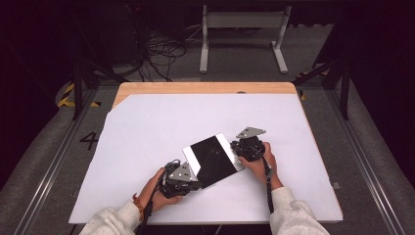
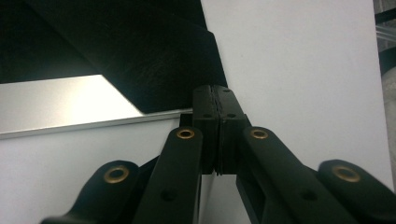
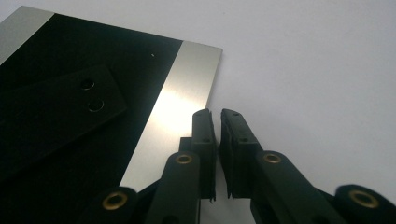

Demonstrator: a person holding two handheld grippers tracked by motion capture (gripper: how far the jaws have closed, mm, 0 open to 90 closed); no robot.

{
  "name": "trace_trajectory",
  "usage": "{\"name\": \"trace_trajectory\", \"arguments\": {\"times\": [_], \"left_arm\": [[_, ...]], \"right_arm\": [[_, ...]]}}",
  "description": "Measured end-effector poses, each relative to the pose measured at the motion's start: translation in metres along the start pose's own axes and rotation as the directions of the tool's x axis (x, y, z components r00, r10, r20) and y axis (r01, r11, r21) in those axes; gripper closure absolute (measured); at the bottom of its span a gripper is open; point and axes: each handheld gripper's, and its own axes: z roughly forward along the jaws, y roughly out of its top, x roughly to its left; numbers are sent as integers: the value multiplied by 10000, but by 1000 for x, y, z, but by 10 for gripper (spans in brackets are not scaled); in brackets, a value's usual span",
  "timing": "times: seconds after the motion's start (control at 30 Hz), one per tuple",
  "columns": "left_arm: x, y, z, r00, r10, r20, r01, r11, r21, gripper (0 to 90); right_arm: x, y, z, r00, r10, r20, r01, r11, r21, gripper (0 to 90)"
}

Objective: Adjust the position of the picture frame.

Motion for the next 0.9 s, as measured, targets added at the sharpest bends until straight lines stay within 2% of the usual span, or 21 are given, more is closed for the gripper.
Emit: {"name": "trace_trajectory", "arguments": {"times": [0.03, 0.17, 0.23, 0.33, 0.4, 0.47, 0.53, 0.57, 0.67, 0.7, 0.73, 0.9], "left_arm": [[0, 0, -1, 10000, -53, 29, 53, 10000, -11, 869], [3, 1, -6, 9998, 70, 181, -65, 9997, -256, 869], [5, 1, -12, 9999, 112, 40, -110, 9993, -349, 869], [9, 1, -16, 10000, -46, -16, 45, 9985, -546, 870], [13, 1, -20, 9996, 27, -277, -42, 9986, -529, 871], [19, -1, -24, 9990, -249, -366, 222, 9971, -722, 871], [25, -2, -26, 9980, -346, -528, 306, 9967, -745, 871], [29, -3, -29, 9968, -471, -652, 415, 9956, -843, 870], [35, -4, -32, 9948, -506, -879, 425, 9949, -914, 863], [41, -6, -35, 9925, -666, -1024, 568, 9938, -960, 862], [41, -6, -35, 9925, -666, -1024, 568, 9938, -960, 859], [61, -10, -40, 9825, -1123, -1486, 968, 9894, -1078, 858]], "right_arm": [[-2, -2, -7, 9998, 180, -15, -180, 9995, -243, 870], [-2, -6, -19, 9999, 119, -106, -123, 9989, -449, 892], [4, -16, -27, 9995, -277, -163, 272, 9992, -309, 893], [8, -22, -32, 9988, -392, -287, 384, 9988, -293, 892], [14, -28, -42, 9975, -528, -480, 509, 9979, -389, 896], [16, -29, -46, 9968, -606, -517, 583, 9973, -452, 897], [20, -31, -51, 9955, -665, -669, 630, 9966, -539, 897], [25, -33, -54, 9942, -834, -680, 800, 9955, -518, 897], [29, -36, -55, 9934, -848, -776, 811, 9955, -497, 897], [32, -39, -56, 9920, -939, -849, 903, 9949, -458, 897], [32, -39, -56, 9920, -939, -849, 903, 9949, -458, 897], [40, -44, -58, 9896, -1039, -995, 1004, 9942, -395, 898]]}}
